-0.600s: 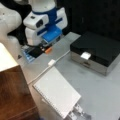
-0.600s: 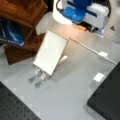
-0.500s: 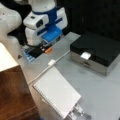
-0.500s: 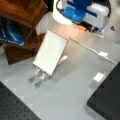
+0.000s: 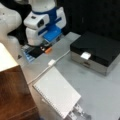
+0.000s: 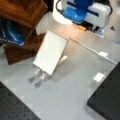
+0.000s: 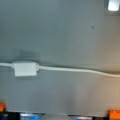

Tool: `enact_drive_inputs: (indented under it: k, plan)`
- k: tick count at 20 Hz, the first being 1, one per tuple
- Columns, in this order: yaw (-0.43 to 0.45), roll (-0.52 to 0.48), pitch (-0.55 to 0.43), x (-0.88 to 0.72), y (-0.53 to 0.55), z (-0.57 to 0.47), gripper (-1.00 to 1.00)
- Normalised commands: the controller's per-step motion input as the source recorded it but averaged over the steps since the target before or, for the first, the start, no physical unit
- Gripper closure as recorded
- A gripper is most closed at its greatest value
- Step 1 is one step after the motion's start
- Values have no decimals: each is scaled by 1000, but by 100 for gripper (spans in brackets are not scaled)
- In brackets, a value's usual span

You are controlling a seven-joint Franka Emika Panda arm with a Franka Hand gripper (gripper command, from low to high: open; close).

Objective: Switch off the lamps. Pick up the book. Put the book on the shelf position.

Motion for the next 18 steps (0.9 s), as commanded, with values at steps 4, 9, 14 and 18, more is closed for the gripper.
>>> enact_drive_inputs:
  k: [4, 9, 14, 18]
  plan:
    - [10, 21, -34, -437, 254, -87, -100]
    - [-62, 43, -80, -467, 273, -162, -100]
    - [-115, 90, -114, -494, 290, -202, -100]
    - [-164, 125, -148, -475, 304, -259, -100]
